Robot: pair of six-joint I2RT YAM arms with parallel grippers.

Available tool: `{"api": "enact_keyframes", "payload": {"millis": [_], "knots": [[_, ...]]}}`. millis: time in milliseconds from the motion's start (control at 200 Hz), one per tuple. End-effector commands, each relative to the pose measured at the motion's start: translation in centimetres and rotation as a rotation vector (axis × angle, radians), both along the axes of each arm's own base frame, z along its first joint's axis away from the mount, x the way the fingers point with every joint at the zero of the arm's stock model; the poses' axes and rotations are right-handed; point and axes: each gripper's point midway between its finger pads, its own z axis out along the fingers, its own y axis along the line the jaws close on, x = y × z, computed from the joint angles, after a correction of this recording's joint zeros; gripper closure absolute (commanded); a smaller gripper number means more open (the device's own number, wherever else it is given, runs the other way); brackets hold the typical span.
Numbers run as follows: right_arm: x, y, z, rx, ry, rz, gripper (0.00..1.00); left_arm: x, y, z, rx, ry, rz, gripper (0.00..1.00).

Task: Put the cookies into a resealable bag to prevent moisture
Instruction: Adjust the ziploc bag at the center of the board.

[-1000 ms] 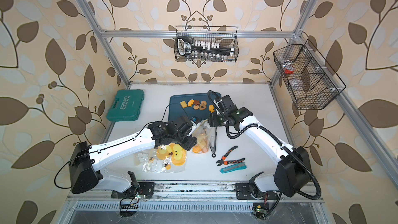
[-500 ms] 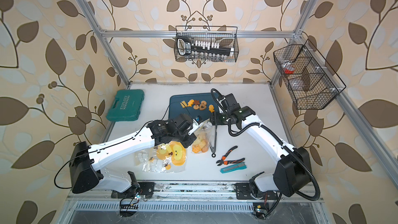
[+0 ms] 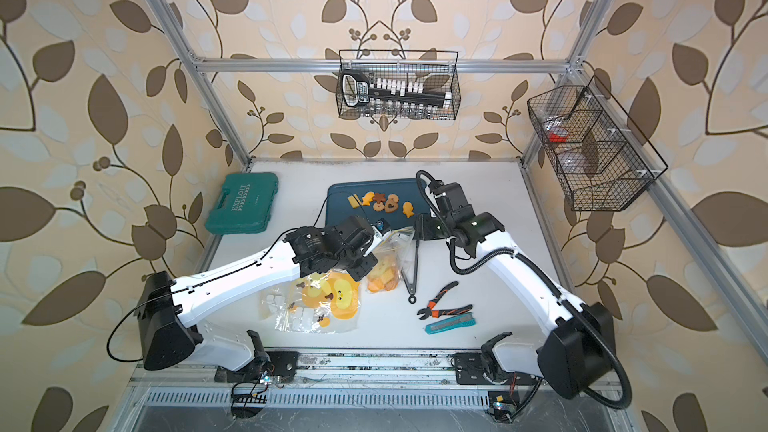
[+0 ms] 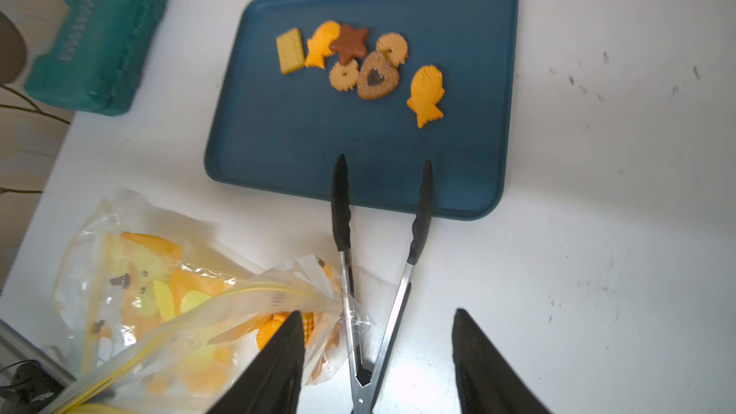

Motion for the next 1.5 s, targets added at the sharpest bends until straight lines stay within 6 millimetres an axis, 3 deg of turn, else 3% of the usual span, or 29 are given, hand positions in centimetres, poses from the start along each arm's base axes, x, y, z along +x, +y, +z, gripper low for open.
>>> {"api": "enact_keyframes", "payload": {"millis": [0, 95, 210, 235, 325, 410, 530, 630, 940, 1265, 1364, 1494], "knots": [[0.2, 0.4, 4.6, 0.104, -0.224, 0.025, 0.29, 1.2, 1.1, 1.3, 0.071, -0.085, 0.009, 1.00], [-0.1, 0.3, 5.5, 0.130, -0.332, 0.040, 0.18, 1.0, 1.1, 1.0, 0.109, -0.100, -0.074, 1.00], [-0.9, 0.7, 5.1, 0.137, -0.423, 0.101, 0.15, -0.4, 1.3, 1.1, 0.109, -0.010, -0.215, 1.00], [-1.3, 0.8, 5.0, 0.136, -0.431, 0.124, 0.14, -0.9, 1.6, 2.2, 0.085, -0.019, -0.248, 1.00], [-2.0, 1.0, 4.1, 0.132, -0.436, 0.157, 0.15, -2.0, 2.1, 2.7, 0.047, -0.025, -0.379, 1.00], [-3.0, 2.4, 3.4, 0.115, -0.448, 0.289, 0.14, -2.6, 2.6, 3.7, -0.001, -0.091, -0.473, 1.00], [-5.7, 5.1, 3.0, 0.141, -0.475, 0.547, 0.14, -2.1, 3.1, 4.9, -0.066, -0.180, -0.499, 1.00], [-7.6, 6.2, 3.6, 0.163, -0.542, 0.678, 0.14, -1.6, 3.5, 4.7, -0.067, -0.191, -0.506, 1.00], [-9.6, 8.1, 2.8, 0.071, -0.623, 0.844, 0.11, 0.2, 3.8, 4.1, -0.099, -0.171, -0.459, 1.00], [-10.4, 8.3, -2.0, -0.038, -0.472, 0.814, 0.17, 0.6, 3.7, 3.0, -0.091, -0.149, -0.459, 1.00], [-9.9, 8.1, -3.0, -0.064, -0.415, 0.795, 0.20, 0.7, 3.6, 2.8, -0.094, -0.150, -0.457, 1.00], [-10.9, 8.8, -3.6, -0.048, -0.378, 0.822, 0.20, 1.2, 3.7, 2.1, -0.084, -0.137, -0.438, 1.00]]}}
